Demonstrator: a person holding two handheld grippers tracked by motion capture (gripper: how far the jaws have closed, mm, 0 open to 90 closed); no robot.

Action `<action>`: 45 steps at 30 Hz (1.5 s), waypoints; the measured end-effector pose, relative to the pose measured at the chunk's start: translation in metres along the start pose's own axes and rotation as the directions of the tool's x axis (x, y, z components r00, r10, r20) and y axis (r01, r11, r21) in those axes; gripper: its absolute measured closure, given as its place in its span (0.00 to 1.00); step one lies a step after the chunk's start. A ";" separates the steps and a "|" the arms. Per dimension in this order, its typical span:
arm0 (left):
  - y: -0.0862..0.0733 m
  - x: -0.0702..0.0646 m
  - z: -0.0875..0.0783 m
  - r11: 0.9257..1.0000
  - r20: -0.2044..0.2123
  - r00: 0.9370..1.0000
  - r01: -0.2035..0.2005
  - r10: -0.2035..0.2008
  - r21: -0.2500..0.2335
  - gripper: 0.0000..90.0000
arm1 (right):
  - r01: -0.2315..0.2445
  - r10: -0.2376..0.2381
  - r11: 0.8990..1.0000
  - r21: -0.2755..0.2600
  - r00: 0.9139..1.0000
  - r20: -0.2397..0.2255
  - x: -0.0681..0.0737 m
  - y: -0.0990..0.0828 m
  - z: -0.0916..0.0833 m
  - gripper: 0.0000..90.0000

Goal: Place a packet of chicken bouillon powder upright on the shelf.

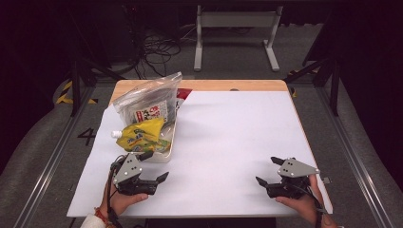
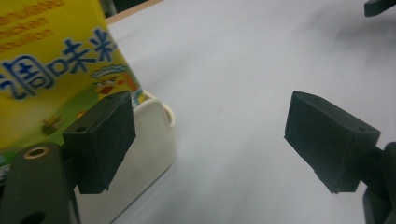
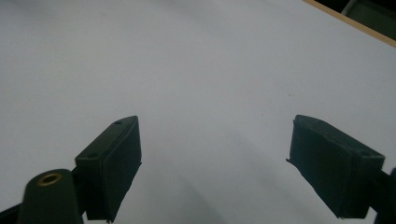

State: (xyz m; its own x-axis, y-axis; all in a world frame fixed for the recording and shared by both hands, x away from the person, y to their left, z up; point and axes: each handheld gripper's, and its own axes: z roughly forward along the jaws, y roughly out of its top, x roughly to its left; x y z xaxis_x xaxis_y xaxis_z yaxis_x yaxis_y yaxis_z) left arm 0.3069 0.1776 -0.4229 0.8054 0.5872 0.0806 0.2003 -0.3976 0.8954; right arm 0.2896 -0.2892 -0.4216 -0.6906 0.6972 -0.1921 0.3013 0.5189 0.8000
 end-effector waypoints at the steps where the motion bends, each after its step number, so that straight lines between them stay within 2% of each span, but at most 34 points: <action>1: 0.000 -0.001 0.003 1.000 -0.001 1.000 -0.005 0.005 0.015 0.18 | 0.000 0.000 1.000 0.002 1.000 0.006 -0.001 -0.001 -0.001 0.19; 9: 0.000 -0.006 0.019 0.997 0.039 0.999 -0.033 0.030 0.068 0.16 | -0.011 0.011 1.000 0.016 0.999 0.036 -0.005 -0.013 -0.009 0.17; 17: -0.002 -0.010 0.029 0.993 0.053 0.998 -0.051 0.045 0.108 0.14 | -0.030 0.029 0.999 0.021 0.998 0.057 -0.012 -0.024 -0.014 0.16; 20: -0.002 -0.012 0.033 0.990 0.068 0.996 -0.070 0.061 0.125 0.13 | -0.042 0.040 0.999 0.026 0.997 0.059 -0.014 -0.029 -0.015 0.15; 24: -0.001 -0.014 0.039 0.987 0.090 0.994 -0.078 0.065 0.142 0.12 | -0.037 0.035 0.999 0.035 0.997 0.065 -0.014 -0.033 -0.016 0.14; 32: -0.003 -0.017 0.048 0.981 0.123 0.992 -0.065 0.043 0.183 0.09 | -0.040 0.038 0.999 0.020 0.997 0.068 -0.012 -0.034 -0.019 0.12; 39: -0.004 -0.017 0.047 0.979 0.129 0.991 -0.068 0.044 0.191 0.08 | -0.034 0.032 0.999 0.027 0.997 0.071 -0.010 -0.034 -0.017 0.12; 45: -0.004 -0.016 0.046 0.981 0.130 0.991 -0.066 0.042 0.180 0.08 | -0.024 0.022 0.999 0.033 0.997 0.067 -0.007 -0.032 -0.016 0.12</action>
State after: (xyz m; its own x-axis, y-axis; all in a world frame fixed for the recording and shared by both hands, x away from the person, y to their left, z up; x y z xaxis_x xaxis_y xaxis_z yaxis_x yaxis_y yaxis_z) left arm 0.3185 0.1375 -0.4477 0.8790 0.4730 0.0608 0.2443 -0.5560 0.7945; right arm 0.2740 -0.3183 -0.4371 -0.6380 0.7402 -0.2123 0.3392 0.5176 0.7855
